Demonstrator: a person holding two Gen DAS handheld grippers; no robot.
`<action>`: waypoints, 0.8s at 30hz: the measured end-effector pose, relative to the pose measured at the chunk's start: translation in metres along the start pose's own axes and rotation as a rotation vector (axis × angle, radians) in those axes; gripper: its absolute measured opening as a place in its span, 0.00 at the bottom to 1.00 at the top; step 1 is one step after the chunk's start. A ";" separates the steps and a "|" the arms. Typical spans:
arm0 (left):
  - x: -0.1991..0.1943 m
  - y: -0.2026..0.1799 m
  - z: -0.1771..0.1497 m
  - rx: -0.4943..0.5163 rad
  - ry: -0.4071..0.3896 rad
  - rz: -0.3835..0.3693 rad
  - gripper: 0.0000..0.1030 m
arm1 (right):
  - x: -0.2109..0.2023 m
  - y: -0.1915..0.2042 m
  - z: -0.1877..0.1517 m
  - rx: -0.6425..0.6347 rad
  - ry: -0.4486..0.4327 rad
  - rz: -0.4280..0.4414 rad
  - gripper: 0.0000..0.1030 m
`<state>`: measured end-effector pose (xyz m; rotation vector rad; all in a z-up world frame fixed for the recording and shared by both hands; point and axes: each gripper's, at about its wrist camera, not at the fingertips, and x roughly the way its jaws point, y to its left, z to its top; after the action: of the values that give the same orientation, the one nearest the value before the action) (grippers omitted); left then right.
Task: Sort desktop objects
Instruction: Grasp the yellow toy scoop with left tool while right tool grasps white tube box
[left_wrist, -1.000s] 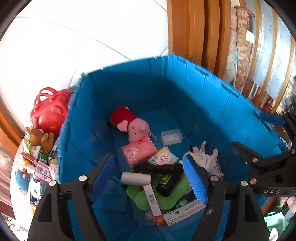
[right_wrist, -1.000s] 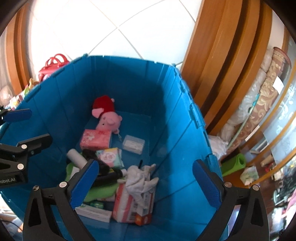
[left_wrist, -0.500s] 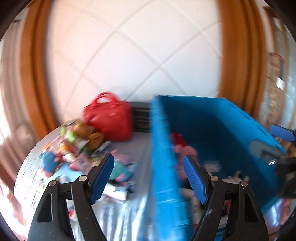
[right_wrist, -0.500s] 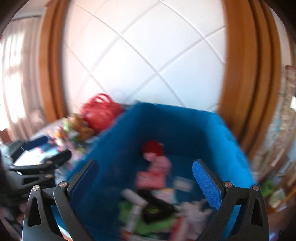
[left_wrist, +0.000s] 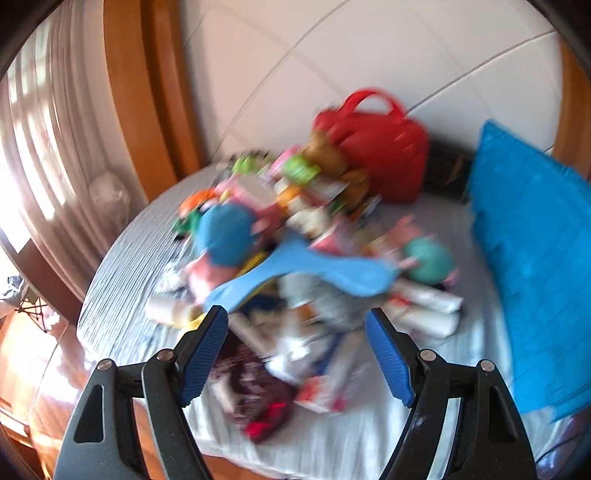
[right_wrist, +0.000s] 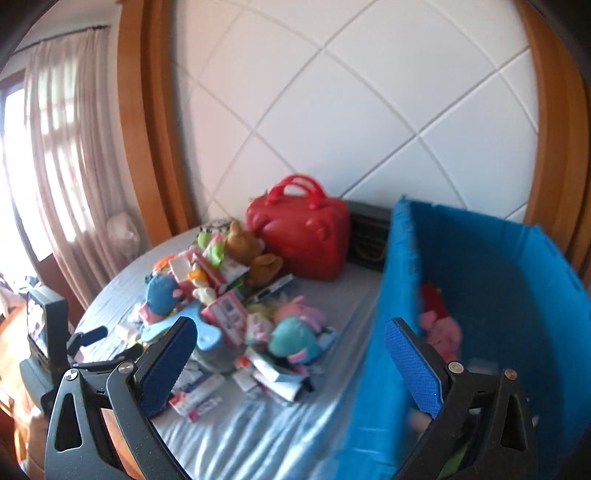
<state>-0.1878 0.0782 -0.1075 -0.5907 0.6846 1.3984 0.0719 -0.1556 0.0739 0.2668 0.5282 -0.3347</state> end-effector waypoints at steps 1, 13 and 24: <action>0.012 0.017 -0.004 0.004 0.022 0.008 0.75 | 0.014 0.009 0.000 0.005 0.021 -0.001 1.00; 0.136 0.137 -0.044 -0.012 0.241 -0.043 0.74 | 0.182 0.070 -0.049 0.065 0.322 -0.034 1.00; 0.204 0.120 -0.051 0.086 0.344 -0.086 0.66 | 0.213 0.025 -0.085 0.080 0.419 -0.205 0.95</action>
<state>-0.3029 0.1894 -0.2893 -0.7927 0.9761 1.1921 0.2160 -0.1558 -0.1060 0.3643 0.9596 -0.5041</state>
